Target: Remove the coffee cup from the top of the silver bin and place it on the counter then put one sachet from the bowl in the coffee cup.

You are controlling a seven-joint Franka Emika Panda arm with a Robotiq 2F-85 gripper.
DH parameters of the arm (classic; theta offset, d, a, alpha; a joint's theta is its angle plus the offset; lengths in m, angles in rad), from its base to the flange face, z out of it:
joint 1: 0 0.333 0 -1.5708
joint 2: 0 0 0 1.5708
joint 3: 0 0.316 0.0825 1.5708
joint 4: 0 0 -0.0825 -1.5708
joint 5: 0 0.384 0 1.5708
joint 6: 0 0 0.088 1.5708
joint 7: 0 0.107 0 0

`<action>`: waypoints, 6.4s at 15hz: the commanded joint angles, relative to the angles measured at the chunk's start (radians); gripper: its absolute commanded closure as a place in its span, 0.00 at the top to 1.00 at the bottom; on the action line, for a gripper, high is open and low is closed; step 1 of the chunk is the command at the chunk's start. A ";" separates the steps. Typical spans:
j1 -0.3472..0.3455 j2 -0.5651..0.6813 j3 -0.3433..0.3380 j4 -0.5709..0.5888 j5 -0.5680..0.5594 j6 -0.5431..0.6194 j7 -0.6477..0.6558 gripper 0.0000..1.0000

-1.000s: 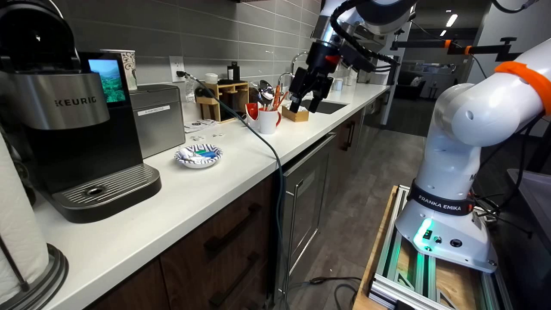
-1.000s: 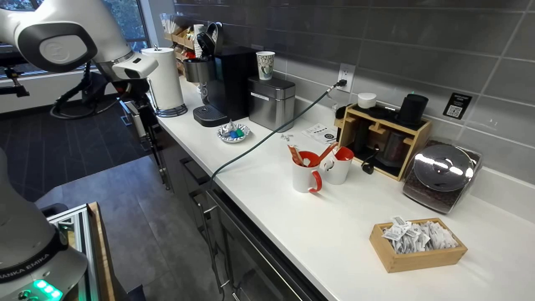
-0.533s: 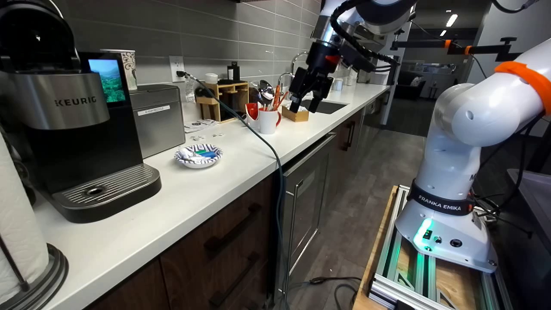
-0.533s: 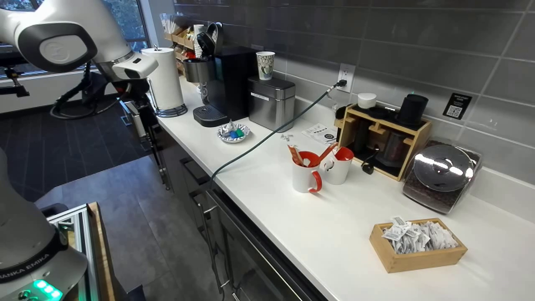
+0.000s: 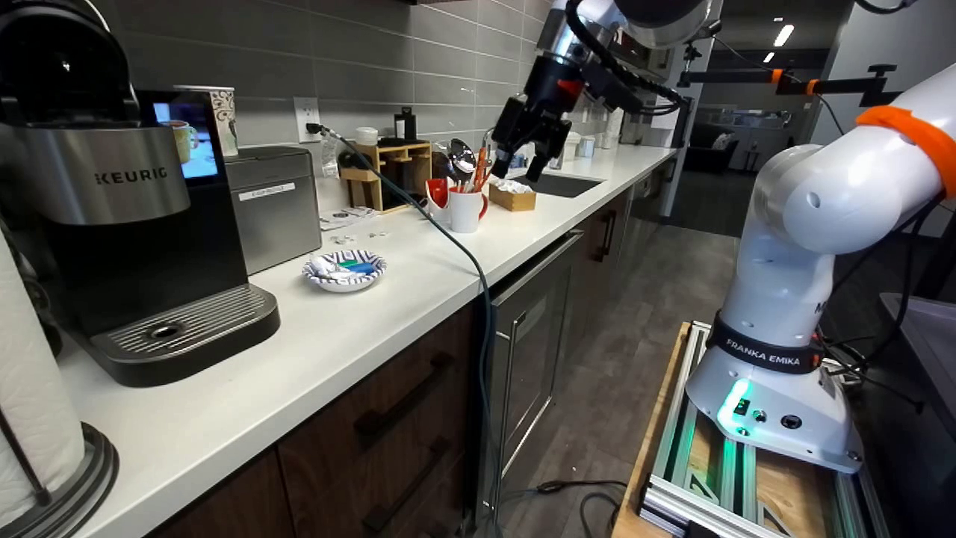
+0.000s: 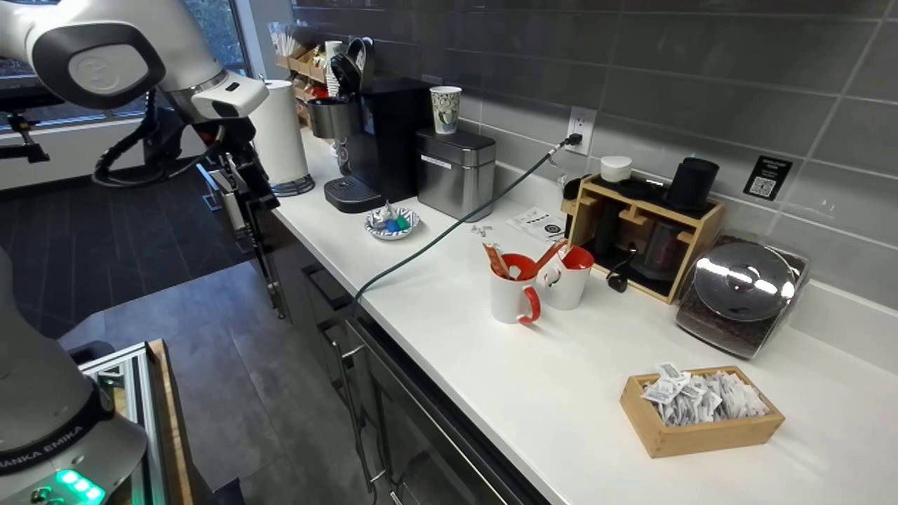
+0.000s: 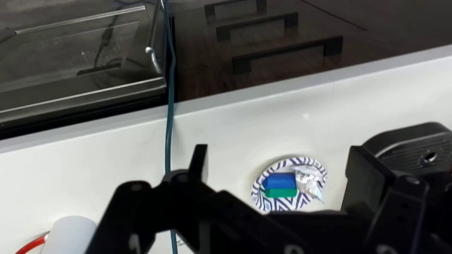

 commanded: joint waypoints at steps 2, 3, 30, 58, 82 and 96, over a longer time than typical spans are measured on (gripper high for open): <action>-0.012 0.165 -0.011 0.151 0.052 0.136 0.041 1.00; -0.011 0.207 -0.004 0.197 0.062 0.181 0.060 1.00; -0.005 0.916 0.046 1.043 -0.114 0.304 0.198 1.00; 0.218 1.587 -0.210 1.983 -0.280 -0.061 0.467 0.74; 0.235 1.347 -0.213 1.846 -0.256 -0.485 0.329 0.01; 0.245 0.947 -0.218 1.208 -0.157 -0.467 0.760 0.01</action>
